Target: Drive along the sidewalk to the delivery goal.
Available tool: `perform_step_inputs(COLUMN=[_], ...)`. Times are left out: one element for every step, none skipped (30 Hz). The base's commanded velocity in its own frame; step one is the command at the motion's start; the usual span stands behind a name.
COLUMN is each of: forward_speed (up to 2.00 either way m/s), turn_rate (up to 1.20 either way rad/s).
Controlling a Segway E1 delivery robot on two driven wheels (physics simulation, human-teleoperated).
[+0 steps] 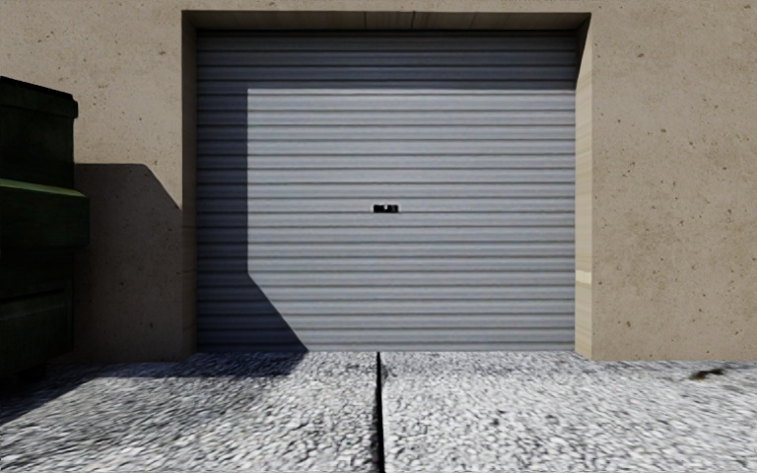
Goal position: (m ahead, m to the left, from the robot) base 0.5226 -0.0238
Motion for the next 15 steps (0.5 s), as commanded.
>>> perform_step_inputs(forward_speed=[1.12, 1.03, 1.03, 0.0, 0.0, 0.0, 0.0, 0.0, 0.0, 0.0, 0.0, 0.0, 0.0, 0.0, 0.0], turn_rate=[0.0, 0.0, 0.0, 0.0, 0.0, 0.0, 0.0, 0.0, 0.0, 0.0, 0.0, 0.0, 0.0, 0.0, 0.0])
